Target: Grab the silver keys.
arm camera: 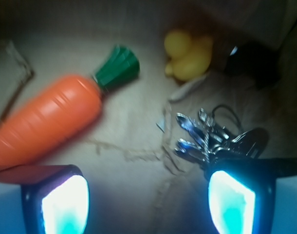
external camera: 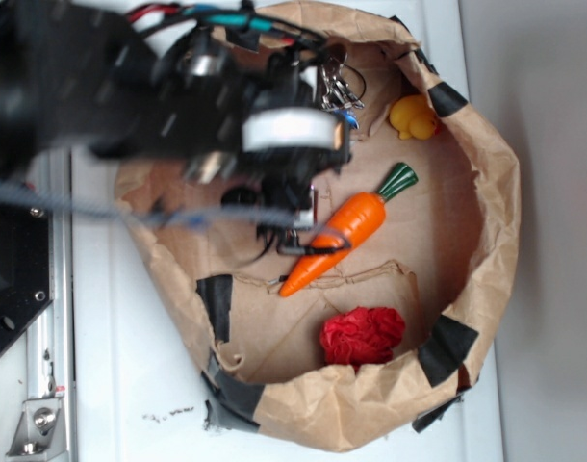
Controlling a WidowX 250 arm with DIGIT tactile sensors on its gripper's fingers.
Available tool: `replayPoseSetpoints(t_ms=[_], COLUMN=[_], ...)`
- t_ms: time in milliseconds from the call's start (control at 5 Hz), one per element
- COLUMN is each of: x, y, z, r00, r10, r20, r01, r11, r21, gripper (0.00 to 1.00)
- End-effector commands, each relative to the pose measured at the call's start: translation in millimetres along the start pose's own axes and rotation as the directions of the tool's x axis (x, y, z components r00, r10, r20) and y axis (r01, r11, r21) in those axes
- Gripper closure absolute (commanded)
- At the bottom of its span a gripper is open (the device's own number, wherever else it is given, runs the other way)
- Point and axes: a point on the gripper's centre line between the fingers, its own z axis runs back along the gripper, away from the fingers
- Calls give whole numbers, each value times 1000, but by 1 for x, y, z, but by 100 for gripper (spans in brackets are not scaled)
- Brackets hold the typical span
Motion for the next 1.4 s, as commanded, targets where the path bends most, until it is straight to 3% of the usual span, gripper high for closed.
replayPoseSetpoints(t_ms=[0,400,1200], x=[5,1,12], y=[28,22,29], z=[14,-1,-21], r00=[1000,996,993], r10=[0,-15,13], r20=[15,92,114], r01=[0,5,-34], r11=[1000,994,982], r21=[27,106,183], gripper=[0,0,0])
